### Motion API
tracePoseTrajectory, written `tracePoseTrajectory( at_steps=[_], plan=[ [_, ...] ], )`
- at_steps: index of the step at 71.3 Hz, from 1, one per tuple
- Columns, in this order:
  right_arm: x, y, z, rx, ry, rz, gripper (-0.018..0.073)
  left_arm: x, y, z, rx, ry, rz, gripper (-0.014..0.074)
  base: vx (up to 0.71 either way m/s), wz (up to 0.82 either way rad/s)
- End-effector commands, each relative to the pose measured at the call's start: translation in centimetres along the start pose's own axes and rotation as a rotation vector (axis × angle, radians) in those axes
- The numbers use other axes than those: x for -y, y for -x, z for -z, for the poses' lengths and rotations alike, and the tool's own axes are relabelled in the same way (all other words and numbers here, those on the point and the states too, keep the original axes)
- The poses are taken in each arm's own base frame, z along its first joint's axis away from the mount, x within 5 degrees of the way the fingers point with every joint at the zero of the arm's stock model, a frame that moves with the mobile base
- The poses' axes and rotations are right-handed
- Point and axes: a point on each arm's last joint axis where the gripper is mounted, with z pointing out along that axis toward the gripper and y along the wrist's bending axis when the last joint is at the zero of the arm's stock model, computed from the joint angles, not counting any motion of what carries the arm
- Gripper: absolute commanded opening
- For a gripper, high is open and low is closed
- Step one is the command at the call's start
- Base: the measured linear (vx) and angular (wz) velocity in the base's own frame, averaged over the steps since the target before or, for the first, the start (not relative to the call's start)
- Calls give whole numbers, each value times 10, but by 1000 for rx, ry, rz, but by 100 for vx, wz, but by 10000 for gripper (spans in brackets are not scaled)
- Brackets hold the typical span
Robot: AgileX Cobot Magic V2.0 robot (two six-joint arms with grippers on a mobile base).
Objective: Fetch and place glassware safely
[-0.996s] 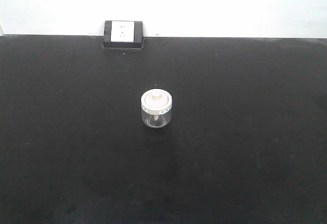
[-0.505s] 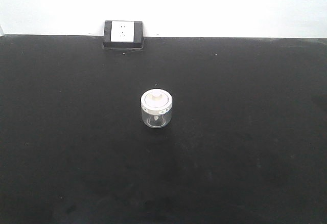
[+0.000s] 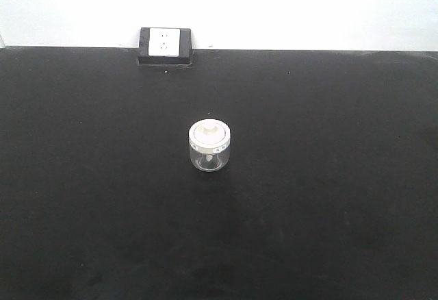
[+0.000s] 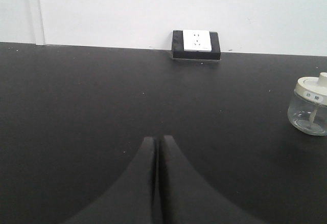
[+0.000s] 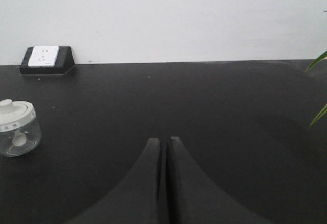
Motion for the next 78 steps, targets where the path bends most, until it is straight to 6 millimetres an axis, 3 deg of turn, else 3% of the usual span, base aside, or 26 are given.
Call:
tracePoseTrajectory(
  at_steps=[1, 47, 78],
  plan=[
    [-2, 11, -2, 116, -6, 17, -3, 0, -2, -1, 64, -8, 18, -7, 0, 0],
    [1, -43, -19, 248, -33, -65, -3, 0, -2, -1, 64, -8, 18, -7, 0, 0],
    [0, -45, -12, 262, -26, -7, -3, 0, -2, -1, 62, -8, 18, -7, 0, 0]
  ],
)
